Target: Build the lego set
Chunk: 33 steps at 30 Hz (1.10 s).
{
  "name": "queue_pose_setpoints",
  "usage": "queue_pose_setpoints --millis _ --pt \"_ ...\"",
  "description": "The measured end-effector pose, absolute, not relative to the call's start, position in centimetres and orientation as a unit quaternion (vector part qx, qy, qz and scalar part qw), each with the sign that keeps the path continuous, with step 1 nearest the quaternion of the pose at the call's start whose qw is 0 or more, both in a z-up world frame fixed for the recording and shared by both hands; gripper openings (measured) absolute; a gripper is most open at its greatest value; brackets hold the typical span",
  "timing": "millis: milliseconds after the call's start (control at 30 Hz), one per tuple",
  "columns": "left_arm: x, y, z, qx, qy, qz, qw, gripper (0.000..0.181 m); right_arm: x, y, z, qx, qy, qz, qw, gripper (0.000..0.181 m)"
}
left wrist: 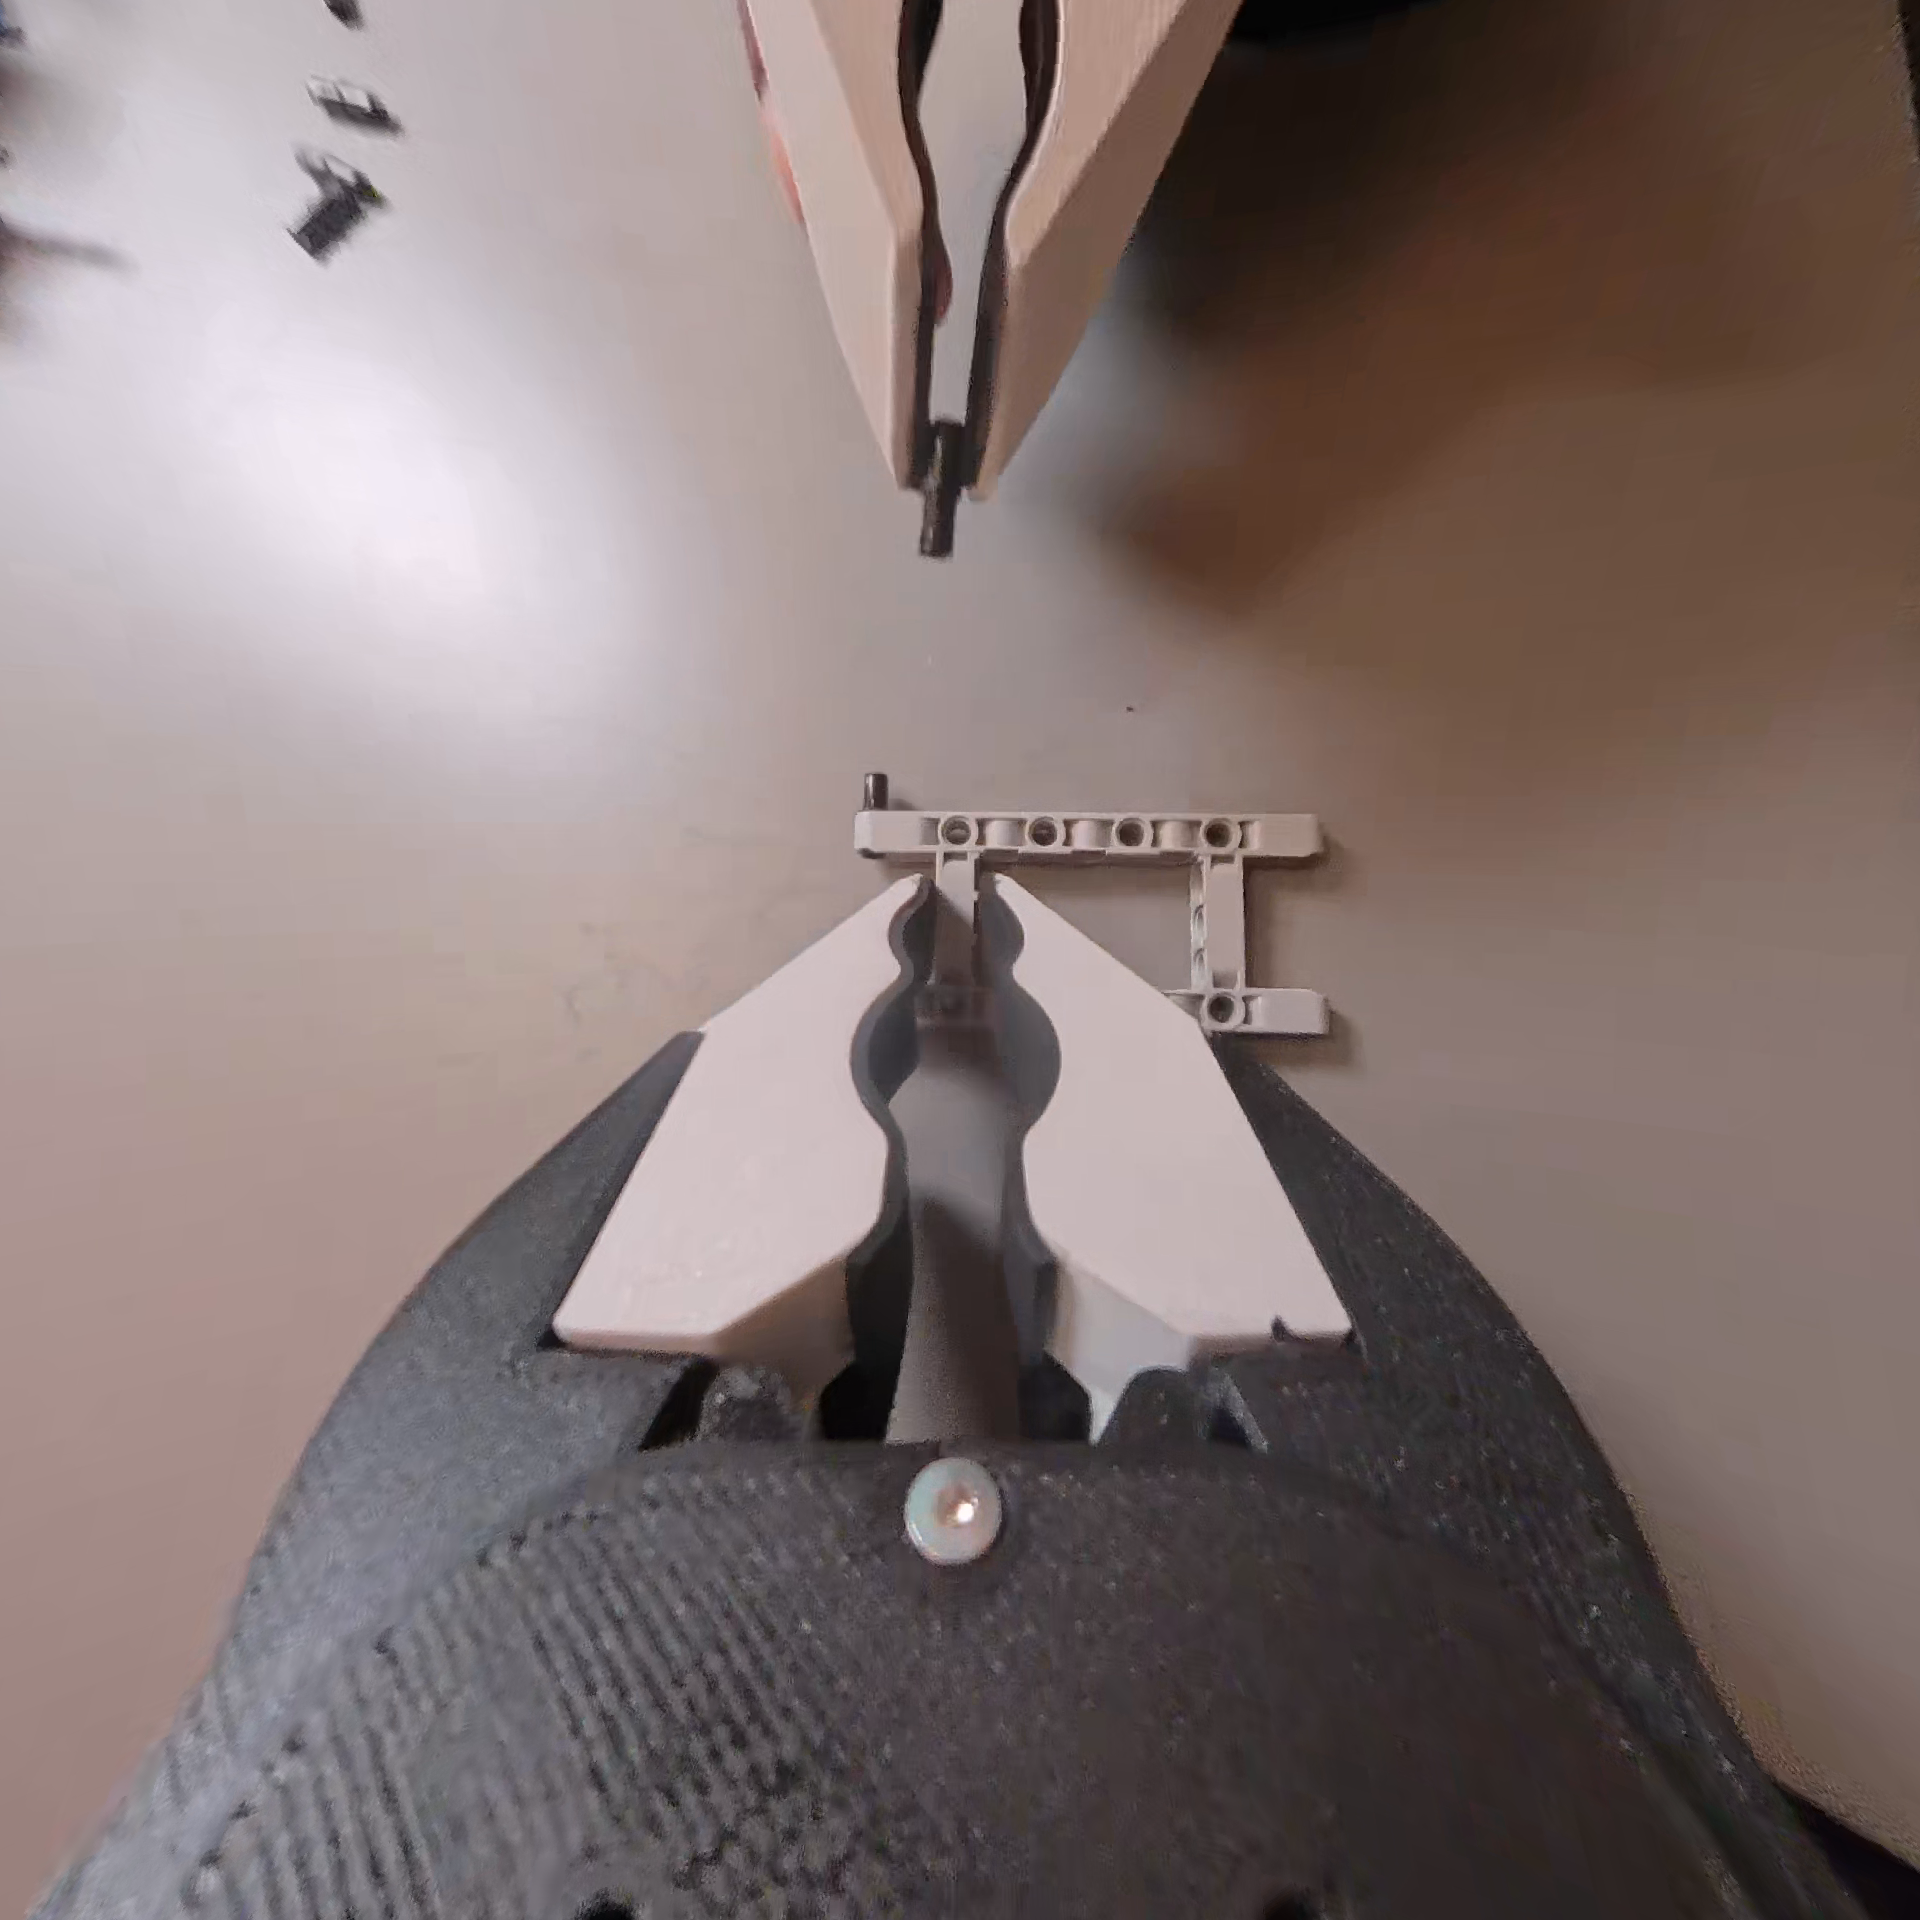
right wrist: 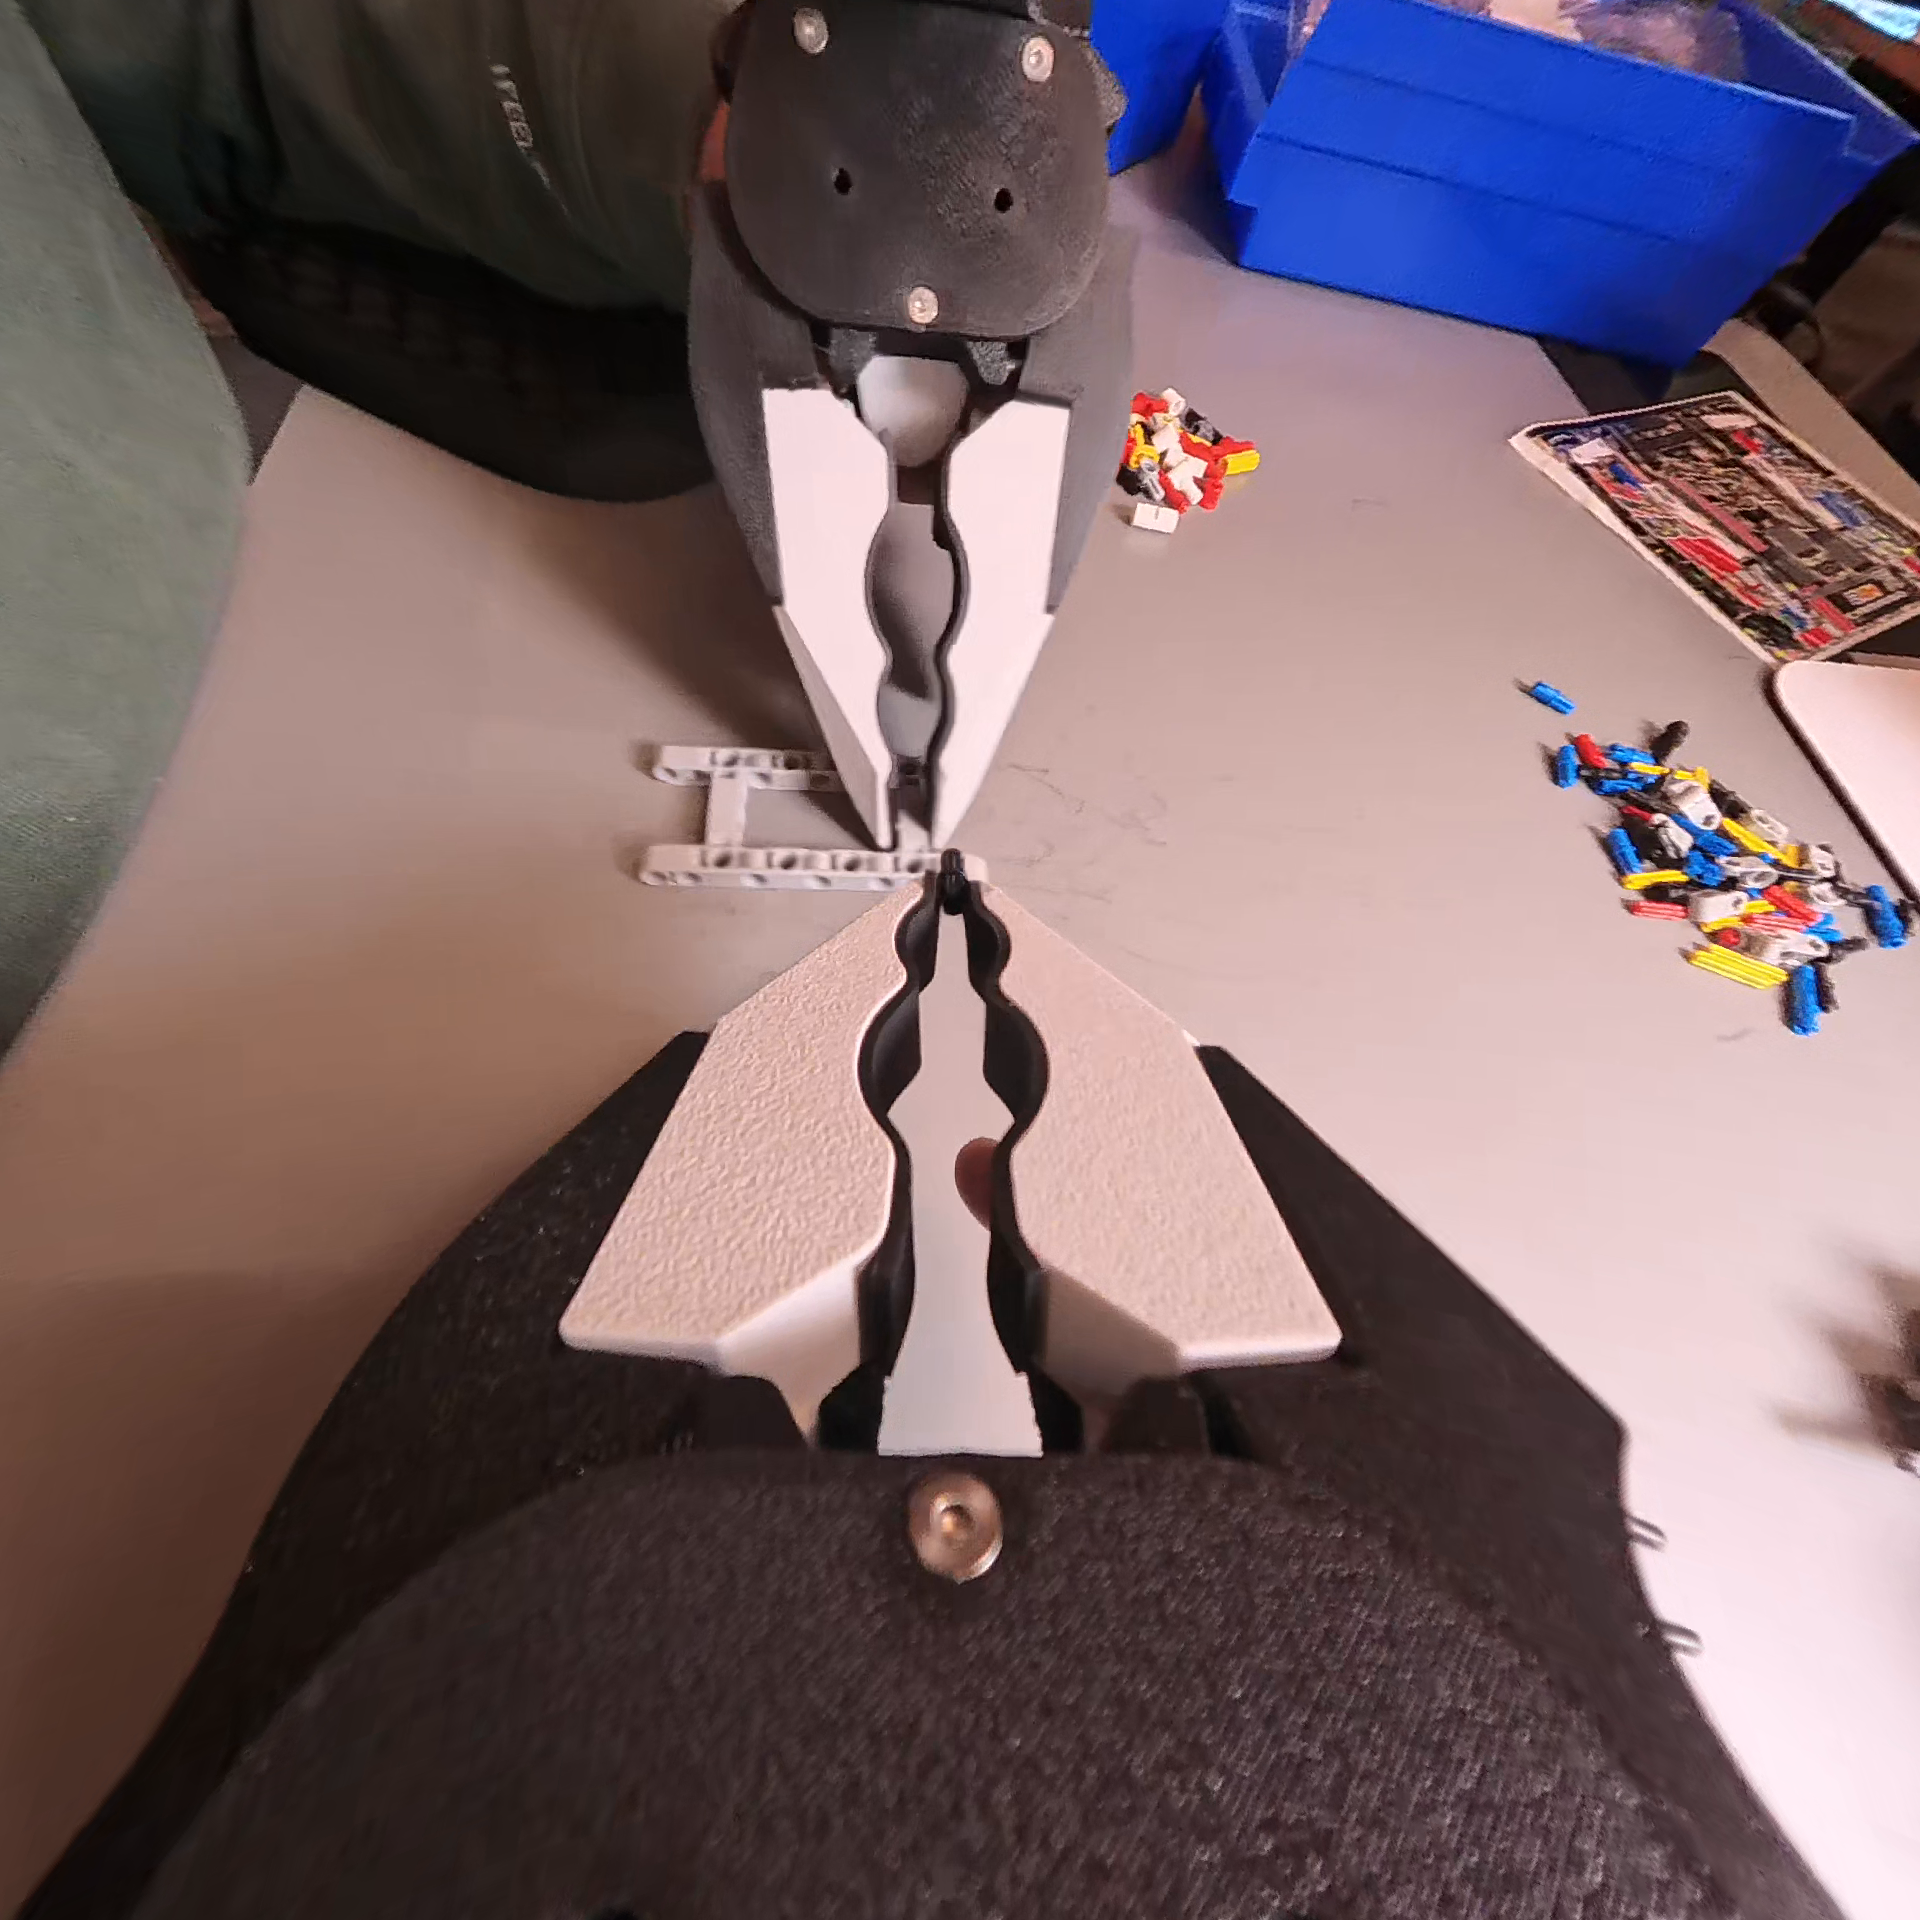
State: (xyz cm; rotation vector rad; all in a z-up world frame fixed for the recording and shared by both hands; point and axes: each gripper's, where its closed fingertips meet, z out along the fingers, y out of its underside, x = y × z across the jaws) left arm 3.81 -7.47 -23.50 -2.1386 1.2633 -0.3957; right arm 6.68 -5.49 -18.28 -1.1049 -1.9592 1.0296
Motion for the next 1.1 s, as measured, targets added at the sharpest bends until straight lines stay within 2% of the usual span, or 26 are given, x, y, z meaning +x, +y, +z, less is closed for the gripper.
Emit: queue_pose_setpoints --millis 167,333,800,933,1100 --pt "5.6 -7.1 -21.0 -0.764 0.476 -0.199 0.388 0.006 6.5 -5.6 -18.5 -0.427 -0.749 0.387 0.327 0.003" --pt "6.1 -6.6 -19.6 -0.753 0.453 -0.217 0.425 0.006 6.7 -5.2 -18.3 -0.431 -0.745 0.389 0.329 0.003" --pt "6.3 -6.7 -18.9 -0.736 0.470 -0.189 0.449 0.005 6.4 -5.3 -18.2 -0.443 -0.729 0.415 0.316 0.003" --pt "6.4 -6.8 -18.6 -0.723 0.480 -0.174 0.465 0.005 6.3 -5.4 -17.9 -0.464 -0.705 0.450 0.291 0.003" --pt "6.6 -6.9 -18.7 -0.702 0.509 -0.132 0.479 0.005 6.3 -5.5 -17.8 -0.510 -0.658 0.510 0.217 0.003"
